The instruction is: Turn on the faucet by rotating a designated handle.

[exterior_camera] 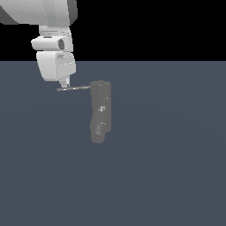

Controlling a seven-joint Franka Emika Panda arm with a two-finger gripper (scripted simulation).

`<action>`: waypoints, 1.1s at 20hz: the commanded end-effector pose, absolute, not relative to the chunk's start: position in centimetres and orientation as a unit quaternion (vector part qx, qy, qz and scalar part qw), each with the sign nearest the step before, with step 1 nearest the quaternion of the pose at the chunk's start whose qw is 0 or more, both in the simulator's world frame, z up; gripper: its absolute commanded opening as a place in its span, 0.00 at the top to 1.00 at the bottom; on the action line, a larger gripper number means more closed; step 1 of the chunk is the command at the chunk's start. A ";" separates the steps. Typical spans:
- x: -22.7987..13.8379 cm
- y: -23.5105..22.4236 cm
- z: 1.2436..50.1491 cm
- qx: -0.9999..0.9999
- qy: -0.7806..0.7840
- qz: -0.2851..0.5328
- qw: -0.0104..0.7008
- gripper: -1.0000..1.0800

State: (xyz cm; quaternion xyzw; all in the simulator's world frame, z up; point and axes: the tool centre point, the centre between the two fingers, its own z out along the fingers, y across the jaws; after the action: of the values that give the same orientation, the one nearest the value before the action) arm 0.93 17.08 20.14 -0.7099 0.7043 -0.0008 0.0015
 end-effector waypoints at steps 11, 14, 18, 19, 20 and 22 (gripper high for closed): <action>-3.0 17.1 20.1 -0.711 0.703 0.000 0.000 1.00; -2.7 16.5 20.1 -0.708 0.706 -0.001 0.001 1.00; -3.5 15.7 20.1 -0.708 0.706 -0.001 0.001 1.00; -3.7 15.5 20.1 -0.708 0.706 -0.001 0.001 1.00; -3.9 15.3 20.1 -0.709 0.706 -0.001 0.001 1.00; -4.4 14.9 20.1 -0.709 0.706 -0.001 0.001 1.00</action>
State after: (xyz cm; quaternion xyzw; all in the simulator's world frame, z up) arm -4.05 15.67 20.14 -0.7113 0.7029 -0.0002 0.0025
